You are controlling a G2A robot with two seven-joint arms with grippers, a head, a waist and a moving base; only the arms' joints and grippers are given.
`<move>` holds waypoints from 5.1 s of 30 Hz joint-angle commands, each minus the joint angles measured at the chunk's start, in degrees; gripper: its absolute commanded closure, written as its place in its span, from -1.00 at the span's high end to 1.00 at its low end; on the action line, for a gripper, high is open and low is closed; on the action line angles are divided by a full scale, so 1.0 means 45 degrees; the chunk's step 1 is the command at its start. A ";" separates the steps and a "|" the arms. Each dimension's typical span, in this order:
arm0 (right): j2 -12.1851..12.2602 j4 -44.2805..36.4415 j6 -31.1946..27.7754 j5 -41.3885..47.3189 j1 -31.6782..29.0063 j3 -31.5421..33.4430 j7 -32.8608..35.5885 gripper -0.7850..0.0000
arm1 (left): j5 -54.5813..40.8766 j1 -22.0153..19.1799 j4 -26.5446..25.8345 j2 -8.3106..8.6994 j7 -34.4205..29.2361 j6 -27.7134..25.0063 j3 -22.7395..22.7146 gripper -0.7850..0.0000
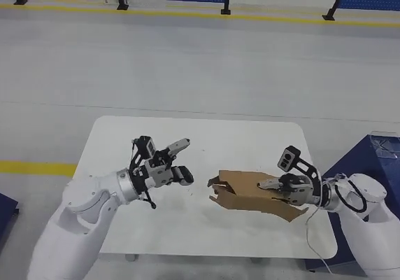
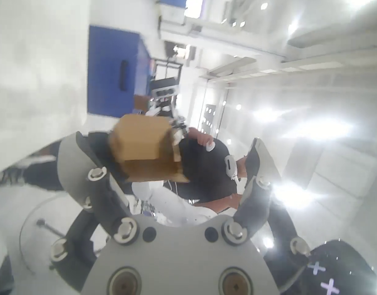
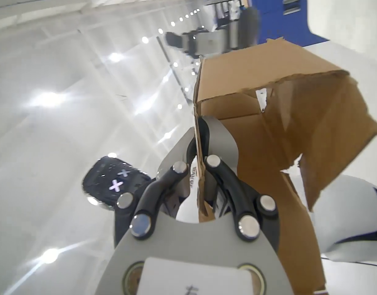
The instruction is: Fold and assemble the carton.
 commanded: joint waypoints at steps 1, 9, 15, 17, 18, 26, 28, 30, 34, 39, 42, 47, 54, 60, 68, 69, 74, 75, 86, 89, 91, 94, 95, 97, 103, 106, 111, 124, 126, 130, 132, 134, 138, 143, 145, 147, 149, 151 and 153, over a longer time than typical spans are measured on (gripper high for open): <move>0.0042 -0.0062 -0.0488 -0.0679 -0.0073 -0.0086 0.0205 -1.00 | 0.0217 0.0962 -0.1356 0.0080 0.0272 -0.1170 -0.0759 1.00; 0.0079 -0.0592 -0.3272 -0.1753 -0.0375 -0.0023 -0.0017 -1.00 | 0.2405 0.1282 -0.2585 0.0230 -0.0850 0.0186 0.0450 1.00; 0.0108 -0.1014 -0.4598 -0.2001 -0.0669 0.0125 0.0181 -1.00 | 0.2656 0.0466 -0.1921 0.0100 -0.0809 0.0046 0.1683 1.00; 0.0119 -0.1104 -0.4749 -0.2055 -0.0779 0.0138 0.0195 -1.00 | 0.2648 0.0436 -0.1907 0.0086 -0.0739 -0.0086 0.1791 1.00; 0.0120 -0.1152 -0.4798 -0.2004 -0.0814 0.0138 0.0192 -1.00 | 0.2666 0.0426 -0.1907 0.0087 -0.0729 -0.0099 0.1817 1.00; 0.0140 -0.1358 -0.4990 -0.2085 -0.0930 0.0122 -0.0015 -1.00 | 0.2603 0.0508 -0.1986 0.0114 -0.0502 -0.0065 0.1727 1.00; 0.0144 -0.1390 -0.5001 -0.2120 -0.0959 0.0098 -0.0072 -1.00 | 0.2487 0.0672 -0.2159 0.0121 -0.0155 -0.0346 0.1491 1.00; 0.0150 -0.1432 -0.5034 -0.2179 -0.0988 0.0066 -0.0087 -1.00 | 0.2372 0.0936 -0.2393 0.0132 0.0104 -0.0726 0.1288 1.00; 0.0169 -0.1493 -0.5033 -0.2315 -0.1022 0.0036 -0.0092 -1.00 | 0.2144 0.1340 -0.2776 0.0163 -0.0089 -0.1283 0.1138 1.00; 0.0179 -0.1544 -0.5105 -0.2293 -0.1000 0.0021 -0.0161 -1.00 | 0.2831 0.1262 -0.2695 0.0207 -0.0242 -0.0405 0.1469 1.00; 0.0179 -0.1559 -0.5196 -0.2070 -0.0997 0.0091 -0.0223 -1.00 | 0.3246 0.0950 -0.2554 0.0179 -0.0013 0.0228 0.1877 1.00; 0.0186 -0.1488 -0.5323 -0.1782 -0.1021 0.0227 -0.0279 -1.00 | 0.3215 0.0695 -0.2458 0.0118 0.0107 0.0275 0.2310 1.00; 0.0203 -0.1489 -0.5333 -0.2187 -0.1047 0.0012 -0.0258 -1.00 | 0.3097 0.0779 -0.2804 0.0099 0.0103 -0.0221 0.2467 1.00; 0.0217 -0.1506 -0.5289 -0.2293 -0.1040 -0.0089 -0.0232 -1.00 | 0.3043 0.0772 -0.2932 0.0104 -0.0133 -0.0287 0.2587 1.00; 0.0235 -0.1572 -0.5206 -0.2359 -0.1092 -0.0196 -0.0274 -1.00 | 0.3192 0.0444 -0.2692 0.0054 -0.0043 -0.0205 0.2931 1.00; 0.0231 -0.1567 -0.5220 -0.2321 -0.1092 -0.0194 -0.0317 -1.00 | 0.3163 0.0405 -0.2647 0.0051 -0.0012 -0.0204 0.2899 1.00; 0.0231 -0.1567 -0.5220 -0.2321 -0.1092 -0.0194 -0.0317 -1.00 | 0.3446 0.0656 -0.2929 0.0123 0.0403 -0.0509 0.2291 1.00; 0.0231 -0.1567 -0.5220 -0.2321 -0.1092 -0.0194 -0.0317 -1.00 | 0.3618 0.0802 -0.3031 0.0147 0.0613 -0.0649 0.2110 1.00; 0.0231 -0.1567 -0.5220 -0.2321 -0.1092 -0.0194 -0.0317 -1.00 | 0.3837 0.0847 -0.3058 0.0160 0.0821 -0.0686 0.2011 1.00; 0.0231 -0.1567 -0.5220 -0.2321 -0.1092 -0.0194 -0.0317 -1.00 | 0.3837 0.0847 -0.3058 0.0160 0.0821 -0.0686 0.2011 1.00; 0.0207 -0.1572 -0.5358 -0.2187 -0.1101 -0.0186 -0.0636 -1.00 | 0.3837 0.0847 -0.3058 0.0160 0.0821 -0.0686 0.2011 1.00; 0.0052 -0.1453 -0.6716 -0.1614 -0.1083 -0.0429 -0.1747 -1.00 | 0.3167 0.1316 -0.3510 0.0201 0.1396 -0.1677 0.0918 1.00; 0.0006 -0.1330 -0.7247 -0.1498 -0.0995 -0.0434 -0.2098 -1.00 | 0.3022 0.1572 -0.3766 0.0245 0.1456 -0.2108 0.0337 1.00; -0.0086 -0.1091 -0.8369 -0.1342 -0.0903 -0.0576 -0.2525 -1.00 | 0.3226 0.2293 -0.4351 0.0333 0.2093 -0.3116 -0.1066 1.00; -0.0451 -0.0359 -1.2371 -0.0646 -0.0257 -0.1422 -0.2749 -1.00 | 0.3836 0.4146 -0.5077 0.0519 0.1526 -0.3628 -0.2738 1.00; -0.0617 -0.0184 -1.3350 -0.1313 0.0050 -0.1919 -0.3553 -1.00 | 0.3443 0.4260 -0.4752 0.0575 0.0589 -0.2975 -0.2703 1.00; -0.0617 -0.0184 -1.3350 -0.1313 0.0050 -0.1919 -0.3553 -1.00 | 0.3443 0.4260 -0.4752 0.0575 0.0589 -0.2975 -0.2703 1.00; -0.0793 -0.0215 -1.3013 0.1897 0.0408 -0.2297 -0.2084 -1.00 | 0.0135 0.4121 -0.4432 0.0680 -0.1408 0.2255 -0.1802 1.00; -0.0848 -0.0009 -1.2663 0.2670 0.0516 -0.2564 -0.1342 -1.00 | 0.0129 0.4017 -0.4484 0.0672 -0.1090 0.2689 -0.1440 1.00; -0.0987 0.0478 -1.1444 0.4056 0.0694 -0.3167 -0.0323 -1.00 | -0.0033 0.3604 -0.4334 0.0625 -0.0730 0.2816 -0.0688 1.00; -0.1052 0.0704 -1.1057 0.4386 0.0793 -0.3354 -0.0025 -1.00 | 0.0211 0.3465 -0.4294 0.0616 -0.0490 0.2801 -0.0355 1.00; -0.1115 0.0873 -1.0903 0.4471 0.0865 -0.3505 0.0146 -1.00 | 0.0247 0.3395 -0.4221 0.0605 -0.0417 0.2784 -0.0032 1.00; -0.1226 0.1067 -1.0634 0.4697 0.0950 -0.3655 0.0307 -1.00 | 0.0442 0.3284 -0.4100 0.0607 -0.0223 0.2824 0.0351 1.00; -0.1307 0.1197 -1.0338 0.4661 0.0982 -0.3645 0.0561 -1.00 | 0.0538 0.3198 -0.3984 0.0624 -0.0124 0.2788 0.0590 1.00; -0.1328 0.1259 -1.0210 0.4504 0.1006 -0.3652 0.0806 -1.00 | 0.0585 0.3094 -0.3854 0.0629 -0.0092 0.2843 0.0693 1.00; -0.1355 0.1292 -1.0076 0.4462 0.1011 -0.3667 0.0972 -1.00 | 0.0612 0.2970 -0.3777 0.0631 -0.0074 0.2924 0.0802 1.00; -0.1386 0.1291 -1.0025 0.4413 0.1025 -0.3670 0.1080 -1.00 | 0.0638 0.2858 -0.3726 0.0640 -0.0135 0.3080 0.0932 1.00; -0.1420 0.1272 -0.9976 0.4354 0.1036 -0.3691 0.1148 -1.00 | 0.0715 0.2745 -0.3694 0.0653 -0.0142 0.3256 0.1029 1.00; -0.1460 0.1255 -0.9888 0.4382 0.1054 -0.3725 0.1153 -1.00 | 0.0739 0.2667 -0.3645 0.0661 -0.0137 0.3315 0.1101 1.00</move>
